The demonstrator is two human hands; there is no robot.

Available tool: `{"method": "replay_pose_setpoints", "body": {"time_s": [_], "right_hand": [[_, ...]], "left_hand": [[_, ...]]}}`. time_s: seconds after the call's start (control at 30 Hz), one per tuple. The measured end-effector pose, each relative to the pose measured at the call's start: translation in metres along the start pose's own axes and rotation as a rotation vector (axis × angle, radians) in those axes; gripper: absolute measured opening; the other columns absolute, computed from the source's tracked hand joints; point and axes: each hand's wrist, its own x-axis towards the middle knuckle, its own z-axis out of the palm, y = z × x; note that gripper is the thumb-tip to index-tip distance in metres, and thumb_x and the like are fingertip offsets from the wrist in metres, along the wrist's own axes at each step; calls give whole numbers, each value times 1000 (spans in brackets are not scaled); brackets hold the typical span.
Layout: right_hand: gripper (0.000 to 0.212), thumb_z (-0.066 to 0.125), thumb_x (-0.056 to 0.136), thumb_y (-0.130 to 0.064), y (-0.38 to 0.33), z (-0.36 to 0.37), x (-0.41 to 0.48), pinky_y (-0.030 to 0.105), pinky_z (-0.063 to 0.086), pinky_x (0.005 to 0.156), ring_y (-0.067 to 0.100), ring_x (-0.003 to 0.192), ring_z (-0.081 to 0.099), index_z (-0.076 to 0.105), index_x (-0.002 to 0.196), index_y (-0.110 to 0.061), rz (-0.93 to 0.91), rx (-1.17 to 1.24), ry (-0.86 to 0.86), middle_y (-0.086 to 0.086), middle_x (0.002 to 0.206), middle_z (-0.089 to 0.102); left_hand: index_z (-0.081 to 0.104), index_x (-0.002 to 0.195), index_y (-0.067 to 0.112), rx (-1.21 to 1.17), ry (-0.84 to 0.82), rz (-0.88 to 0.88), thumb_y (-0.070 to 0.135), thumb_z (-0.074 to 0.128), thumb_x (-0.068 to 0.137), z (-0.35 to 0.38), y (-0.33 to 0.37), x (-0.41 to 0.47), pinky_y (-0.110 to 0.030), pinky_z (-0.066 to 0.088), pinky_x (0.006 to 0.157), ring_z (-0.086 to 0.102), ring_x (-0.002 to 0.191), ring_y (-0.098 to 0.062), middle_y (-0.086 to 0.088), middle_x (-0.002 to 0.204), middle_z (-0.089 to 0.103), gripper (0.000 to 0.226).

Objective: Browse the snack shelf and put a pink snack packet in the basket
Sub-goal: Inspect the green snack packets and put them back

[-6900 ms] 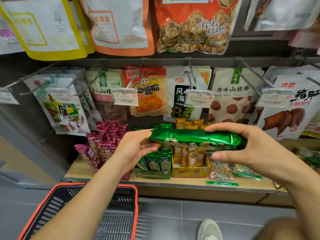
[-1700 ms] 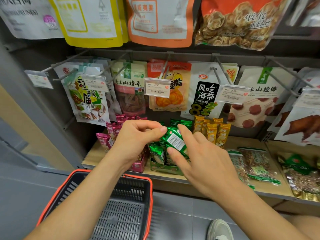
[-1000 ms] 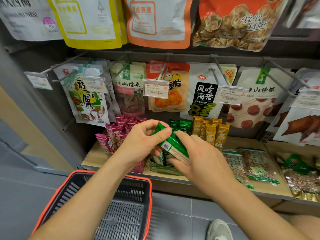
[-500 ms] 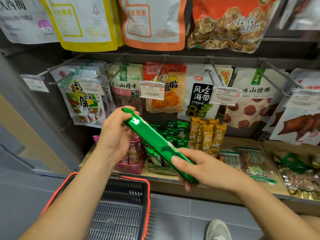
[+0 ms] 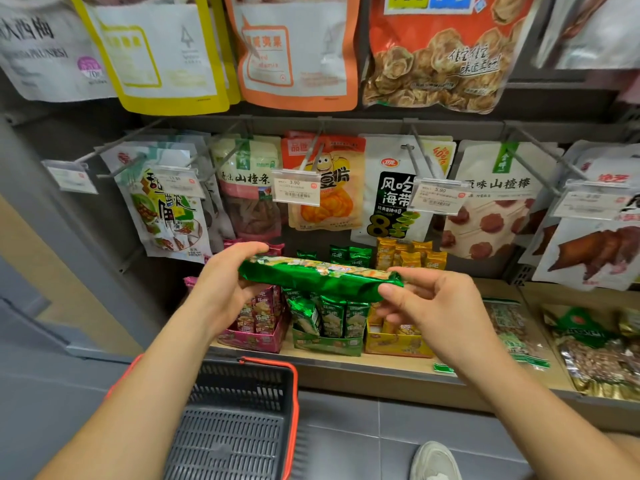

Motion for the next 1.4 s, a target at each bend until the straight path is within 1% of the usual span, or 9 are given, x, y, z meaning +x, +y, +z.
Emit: {"method": "replay_pose_setpoints", "body": {"time_s": [0.17, 0.37, 0.53, 0.63, 0.8, 0.93, 1.13, 1.27, 1.4], "right_hand": [[36, 65, 90, -9, 2, 0, 0, 17, 54, 60, 6, 63, 69, 61, 126, -15, -101, -117, 111, 0, 73, 73], [16, 76, 79, -3, -5, -5, -1, 17, 51, 50, 12, 61, 71, 72, 85, -16, -122, -42, 110, 2, 69, 73], [41, 78, 71, -24, -14, -8, 0, 20, 55, 60, 22, 81, 74, 66, 108, -15, 114, 240, -125, 7, 93, 75], [48, 76, 66, -35, -15, -8, 1, 21, 56, 61, 27, 84, 74, 69, 107, -12, 204, 325, -146, 9, 97, 75], [22, 81, 71, -9, -11, -7, 0, 22, 56, 55, 21, 66, 72, 72, 90, -6, 230, 230, -60, 10, 81, 75], [15, 81, 72, -6, -7, -10, 2, 30, 60, 62, 18, 61, 68, 74, 85, -11, 190, 86, 27, 6, 70, 73], [17, 77, 75, 3, -6, -15, 6, 23, 51, 53, 14, 60, 60, 72, 74, -13, 103, 121, 69, 8, 66, 65], [21, 77, 76, 1, -8, -32, 12, 31, 49, 61, 14, 60, 54, 69, 70, -17, 5, -165, 114, 3, 62, 59], [23, 77, 79, -9, -10, -47, 17, 26, 40, 54, 7, 55, 49, 61, 71, -23, -112, -597, 132, -2, 63, 57]], "left_hand": [[72, 88, 10, 91, 18, 28, 0, 49, 92, 2, -8, 3, -26, 55, 59, 62, 89, -18, -13, 99, 65, 25], [70, 90, 9, 33, 45, 12, -6, 44, 88, 3, -10, 2, -30, 55, 62, 65, 88, -23, -16, 99, 65, 30], [70, 85, 12, 19, 73, 40, -6, 43, 86, 2, -7, 1, -27, 52, 52, 64, 85, -23, -15, 95, 65, 33], [71, 80, 15, 18, 58, 60, -6, 44, 86, 3, -6, 0, -25, 51, 52, 63, 81, -21, -12, 90, 66, 35], [70, 84, 13, 3, 52, 74, -9, 43, 86, 0, -7, 0, -34, 50, 68, 62, 82, -23, -11, 85, 69, 34], [64, 106, 9, -51, 43, 20, -8, 43, 90, 2, -6, 0, -45, 51, 86, 62, 96, -30, -21, 104, 68, 32], [65, 114, 14, 208, -170, -221, 20, 61, 93, -1, -8, -6, -37, 59, 67, 62, 108, -24, -6, 122, 58, 22], [70, 92, 16, 255, -233, -126, 24, 76, 71, 2, -3, -8, -22, 53, 48, 62, 60, -17, -8, 89, 66, 23], [70, 86, 18, 297, -222, 70, 28, 81, 60, 12, -2, -10, -21, 43, 40, 52, 48, -16, -9, 72, 65, 30]]}}
